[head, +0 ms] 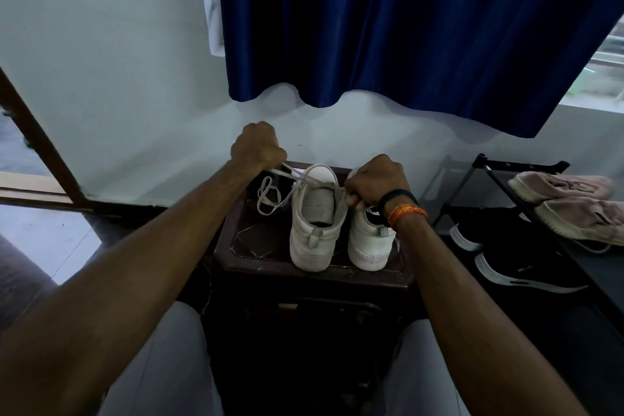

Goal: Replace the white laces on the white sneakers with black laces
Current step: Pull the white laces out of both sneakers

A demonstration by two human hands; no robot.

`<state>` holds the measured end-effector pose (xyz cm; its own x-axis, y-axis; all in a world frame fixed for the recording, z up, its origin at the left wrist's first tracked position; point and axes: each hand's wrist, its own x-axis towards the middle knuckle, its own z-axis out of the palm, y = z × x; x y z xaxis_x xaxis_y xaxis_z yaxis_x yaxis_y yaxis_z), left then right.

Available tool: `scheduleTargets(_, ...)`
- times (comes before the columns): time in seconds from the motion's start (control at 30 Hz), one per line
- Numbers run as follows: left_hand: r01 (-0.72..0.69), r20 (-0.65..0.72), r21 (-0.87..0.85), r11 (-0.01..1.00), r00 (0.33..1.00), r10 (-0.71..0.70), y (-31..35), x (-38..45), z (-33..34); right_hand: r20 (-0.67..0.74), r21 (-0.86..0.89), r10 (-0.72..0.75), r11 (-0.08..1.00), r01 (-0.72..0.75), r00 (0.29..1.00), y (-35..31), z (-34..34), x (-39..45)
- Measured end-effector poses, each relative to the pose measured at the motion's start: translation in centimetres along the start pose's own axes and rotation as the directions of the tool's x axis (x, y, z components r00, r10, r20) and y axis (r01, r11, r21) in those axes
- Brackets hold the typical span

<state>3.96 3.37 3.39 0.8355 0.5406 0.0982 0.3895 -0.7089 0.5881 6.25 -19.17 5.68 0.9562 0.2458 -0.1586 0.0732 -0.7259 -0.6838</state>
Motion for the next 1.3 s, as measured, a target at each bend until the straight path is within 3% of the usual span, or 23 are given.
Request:
scheduleTargets(0.1, -0.254, 0.007, -0.126, 0.959, 0.967, 0.257, 1.5, -1.0, 0.8, 0.002, 0.001, 0.007, 1.000, -0.007, 1.000, 0.0, 0.0, 0.1)
scheduleTargets(0.2, -0.489, 0.255, -0.049, 0.871, 0.837, 0.484, 3.2, -2.2, 1.9, 0.004, 0.011, 0.010, 1.000, -0.010, 1.000, -0.1, -0.1, 0.1)
scheduleTargets(0.23, -0.537, 0.340, 0.023, 0.843, 0.797, 0.498, 3.6, -2.6, 2.5, 0.005, 0.017, 0.009, 1.000, -0.009, 1.000, -0.1, -0.1, 0.1)
scheduleTargets(0.3, -0.567, 0.411, 0.162, 0.808, 0.783, 0.467, 4.0, -2.9, 3.5, 0.004, 0.024, 0.008, 1.000, -0.008, 1.000, -0.2, -0.1, 0.1)
scheduleTargets(0.43, -0.564, 0.289, 0.336, 0.754, 0.824, 0.487, 4.8, -3.6, 4.6, 0.007, 0.020, 0.009, 1.000, -0.009, 1.000, -0.1, -0.1, 0.2)
scheduleTargets(0.63, -0.649, 0.270, 0.326, 0.688, 0.761, 0.590, 5.0, -3.5, 5.7, -0.001, 0.043, -0.001, 0.999, 0.001, 1.000, -0.2, 0.1, 0.0)
scheduleTargets(0.73, -0.612, 0.200, 0.328, 0.720, 0.790, 0.580, 4.7, -3.6, 5.6, -0.007, 0.044, 0.007, 0.999, -0.007, 1.000, 0.0, -0.1, -0.2)
scheduleTargets(0.83, -0.503, 0.101, 0.278, 0.818, 0.863, 0.495, 4.0, -3.2, 4.9, -0.014, 0.040, 0.012, 0.999, -0.011, 1.000, 0.2, -0.3, -0.3)
scheduleTargets(0.97, -0.212, -0.107, 0.125, 0.969, 0.968, 0.226, 2.8, -2.1, 2.0, -0.011, 0.041, 0.013, 0.999, -0.013, 1.000, 0.4, -0.4, -0.4)
scheduleTargets(1.07, 0.060, -0.227, -0.004, 0.998, 0.972, -0.060, 0.9, -0.9, -0.3, -0.008, 0.037, 0.012, 0.999, -0.012, 1.000, 0.5, -0.4, -0.3)
scheduleTargets(1.13, 0.171, -0.212, -0.045, 0.984, 0.961, -0.176, -0.7, -0.3, -1.0, -0.009, 0.037, 0.006, 0.999, -0.005, 1.000, 0.6, -0.2, -0.2)
scheduleTargets(1.2, 0.181, -0.127, 0.022, 0.983, 0.976, -0.177, -1.4, -0.3, -1.1, -0.012, 0.024, -0.006, 1.000, 0.006, 1.000, 0.6, -0.1, -0.1)
scheduleTargets(1.3, -0.034, -0.044, 0.053, 0.998, 0.998, 0.036, -0.3, -0.8, 0.2, -0.018, 0.016, -0.011, 1.000, 0.011, 1.000, 0.7, 0.1, 0.0)
